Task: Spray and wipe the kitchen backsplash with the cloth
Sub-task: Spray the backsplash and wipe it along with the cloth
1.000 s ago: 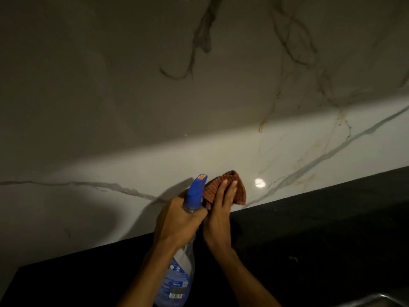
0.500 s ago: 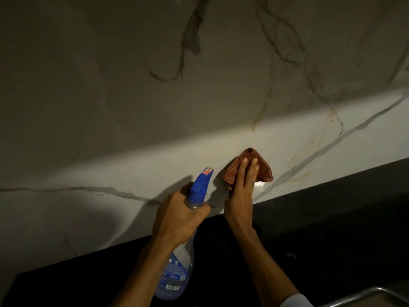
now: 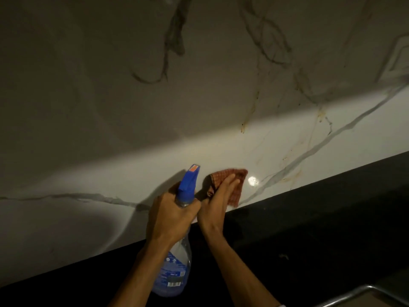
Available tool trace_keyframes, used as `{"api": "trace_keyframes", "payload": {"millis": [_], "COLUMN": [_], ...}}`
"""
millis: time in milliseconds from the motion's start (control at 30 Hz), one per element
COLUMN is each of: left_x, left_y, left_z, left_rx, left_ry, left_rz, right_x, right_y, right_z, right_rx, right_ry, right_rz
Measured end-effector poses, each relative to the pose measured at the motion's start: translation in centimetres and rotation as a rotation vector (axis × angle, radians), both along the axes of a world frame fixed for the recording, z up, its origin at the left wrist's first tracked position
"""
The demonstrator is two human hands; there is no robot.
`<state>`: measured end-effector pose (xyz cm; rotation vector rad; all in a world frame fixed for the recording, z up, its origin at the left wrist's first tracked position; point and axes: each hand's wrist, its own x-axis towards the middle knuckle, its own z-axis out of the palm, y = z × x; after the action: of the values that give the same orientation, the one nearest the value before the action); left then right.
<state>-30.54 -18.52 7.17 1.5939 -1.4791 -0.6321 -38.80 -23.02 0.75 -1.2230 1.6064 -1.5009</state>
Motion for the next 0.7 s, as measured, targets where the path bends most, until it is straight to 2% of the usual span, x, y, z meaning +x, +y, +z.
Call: {"api": "trace_keyframes", "payload": {"millis": [133,233,367,533,600,700], "left_x": [0.8,1.9,3.3,3.1,2.5,1.4], "left_y": [-0.1,0.4,1.2,1.8,1.7,1.1], "left_z": [1.4,1.6,0.9,0.8,1.0,1.6], "left_rx": [-0.009,-0.017,0.030,0.103,0.095,0.056], "left_ry": [0.052,0.049,0.021,0.045,0.064,0.066], "left_rz": [-0.003,0.029,0.087,0.018,-0.002,-0.013], "right_x": [-2.6,-6.2,-8.2,-4.8,-4.4,-5.6], "right_y": [-2.2,-3.9,-4.4,-1.7,-1.2,-2.2], "right_z": [3.4,4.3,3.4,-0.8,-1.2,2.0], "right_rx": [-0.181,-0.249,-0.279,-0.147,-0.171,-0.313], "right_ry": [0.133,0.297,0.354,0.364,0.415,0.467], "right_rz": [-0.075,-0.144,-0.178,-0.044,0.035,0.037]}}
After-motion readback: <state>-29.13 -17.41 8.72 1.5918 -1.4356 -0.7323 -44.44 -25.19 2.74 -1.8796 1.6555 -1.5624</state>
